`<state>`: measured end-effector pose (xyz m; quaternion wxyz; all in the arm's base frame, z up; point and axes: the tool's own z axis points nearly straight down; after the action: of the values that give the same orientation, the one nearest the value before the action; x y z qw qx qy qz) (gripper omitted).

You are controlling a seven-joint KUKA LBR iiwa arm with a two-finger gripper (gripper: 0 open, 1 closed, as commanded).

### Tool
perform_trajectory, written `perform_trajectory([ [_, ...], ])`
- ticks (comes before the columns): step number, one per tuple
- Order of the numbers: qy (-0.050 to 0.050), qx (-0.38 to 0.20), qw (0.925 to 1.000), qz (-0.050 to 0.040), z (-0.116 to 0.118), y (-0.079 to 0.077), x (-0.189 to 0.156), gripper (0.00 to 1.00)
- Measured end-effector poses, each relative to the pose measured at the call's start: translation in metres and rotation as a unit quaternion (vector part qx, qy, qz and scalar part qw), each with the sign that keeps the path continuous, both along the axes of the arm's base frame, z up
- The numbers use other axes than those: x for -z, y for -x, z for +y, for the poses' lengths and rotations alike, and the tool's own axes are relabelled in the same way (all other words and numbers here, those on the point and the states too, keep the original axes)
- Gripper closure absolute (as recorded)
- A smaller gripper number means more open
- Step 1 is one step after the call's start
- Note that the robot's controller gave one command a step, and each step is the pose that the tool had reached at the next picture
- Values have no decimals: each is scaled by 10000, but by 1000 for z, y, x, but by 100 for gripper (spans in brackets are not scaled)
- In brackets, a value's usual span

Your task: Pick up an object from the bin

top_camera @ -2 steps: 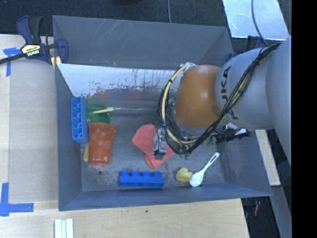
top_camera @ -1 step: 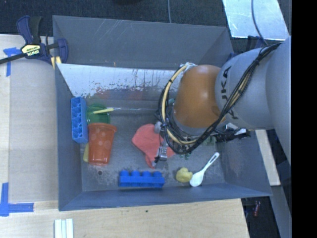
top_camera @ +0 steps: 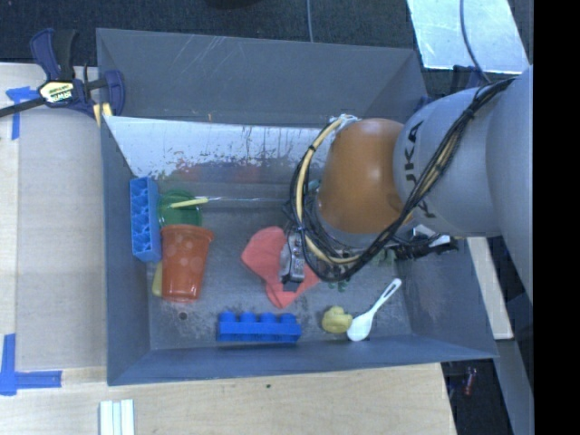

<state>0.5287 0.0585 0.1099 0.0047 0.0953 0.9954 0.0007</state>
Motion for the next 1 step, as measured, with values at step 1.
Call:
perform_trajectory([
  [1,0,0,10000,0,0,0,0,0],
])
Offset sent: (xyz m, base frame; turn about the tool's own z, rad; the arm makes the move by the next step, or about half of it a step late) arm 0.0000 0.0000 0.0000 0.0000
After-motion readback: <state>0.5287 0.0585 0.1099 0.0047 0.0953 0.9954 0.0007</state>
